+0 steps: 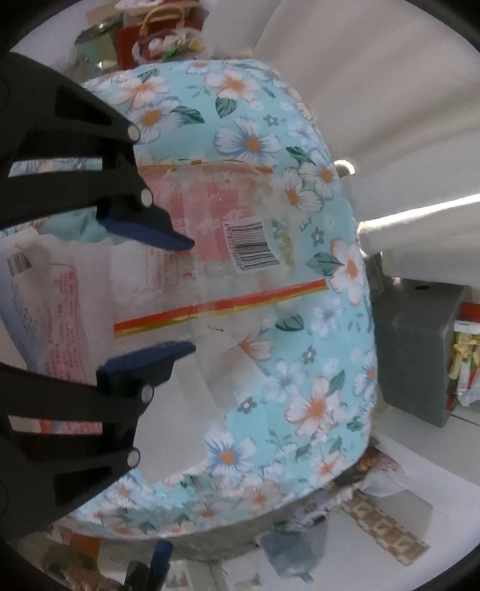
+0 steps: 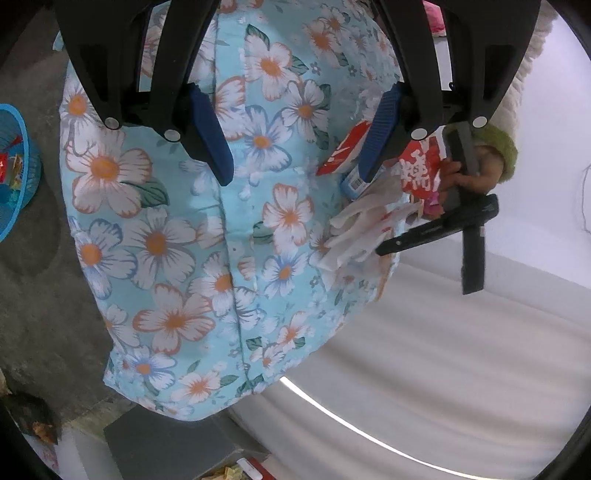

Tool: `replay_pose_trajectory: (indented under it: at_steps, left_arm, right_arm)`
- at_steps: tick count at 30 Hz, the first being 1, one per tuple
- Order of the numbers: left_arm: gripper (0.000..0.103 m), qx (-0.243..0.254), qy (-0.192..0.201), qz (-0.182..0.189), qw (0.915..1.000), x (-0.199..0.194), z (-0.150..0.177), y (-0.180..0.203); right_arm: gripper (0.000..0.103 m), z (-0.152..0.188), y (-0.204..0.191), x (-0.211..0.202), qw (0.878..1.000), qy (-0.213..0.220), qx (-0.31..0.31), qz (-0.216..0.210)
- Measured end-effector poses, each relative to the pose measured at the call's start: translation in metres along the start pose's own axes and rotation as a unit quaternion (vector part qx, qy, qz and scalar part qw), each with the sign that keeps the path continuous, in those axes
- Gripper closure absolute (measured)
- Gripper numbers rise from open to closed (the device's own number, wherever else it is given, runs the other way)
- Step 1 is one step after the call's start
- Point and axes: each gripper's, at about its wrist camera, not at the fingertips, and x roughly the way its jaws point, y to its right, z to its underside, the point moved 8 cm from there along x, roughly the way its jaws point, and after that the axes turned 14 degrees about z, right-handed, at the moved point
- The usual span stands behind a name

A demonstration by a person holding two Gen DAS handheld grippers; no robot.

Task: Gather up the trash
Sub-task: 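Lift the clear packaging with the left tool while the right tool grasps a clear plastic cup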

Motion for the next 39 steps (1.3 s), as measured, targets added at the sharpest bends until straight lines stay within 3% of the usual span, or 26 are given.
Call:
replay_pose_trajectory:
  at_steps: [4,7,15,19,25,28,31,36,39]
  left_arm:
    - [0.079,-0.004,0.015,0.019,0.9997,-0.015,-0.001,-0.003]
    - [0.084,-0.014,0.032,0.025,0.9991,-0.029,-0.001,-0.012]
    - [0.088,-0.061,0.099,0.037,0.9925,-0.081,0.006,-0.053]
    - [0.092,-0.093,0.125,0.032,0.9873,-0.102,0.016,-0.083]
    - [0.096,-0.139,0.149,0.044,0.9780,-0.117,0.033,-0.117]
    - [0.096,-0.144,0.156,0.048,0.9760,-0.119,0.038,-0.122]
    - [0.096,-0.144,0.158,0.049,0.9756,-0.118,0.039,-0.123]
    - [0.097,-0.138,0.161,0.048,0.9761,-0.117,0.040,-0.121]
    - [0.100,-0.129,0.162,0.045,0.9772,-0.117,0.039,-0.119]
  right_arm:
    - [0.035,-0.001,0.005,-0.001,1.000,0.002,0.003,0.002]
    - [0.035,-0.001,0.004,-0.001,1.000,0.003,0.003,0.002]
    - [0.035,-0.007,-0.014,-0.001,1.000,0.004,-0.017,-0.004]
    - [0.035,-0.018,-0.047,-0.001,0.998,0.008,-0.051,-0.019]
    - [0.035,-0.049,-0.135,0.018,0.989,0.006,-0.148,-0.030]
    - [0.030,-0.059,-0.180,0.049,0.979,-0.010,-0.204,-0.005]
    - [0.025,-0.068,-0.208,0.089,0.967,-0.024,-0.250,0.050]
    - [0.025,-0.075,-0.223,0.157,0.948,-0.064,-0.282,0.133]
    - [0.025,-0.074,-0.223,0.180,0.940,-0.085,-0.287,0.162]
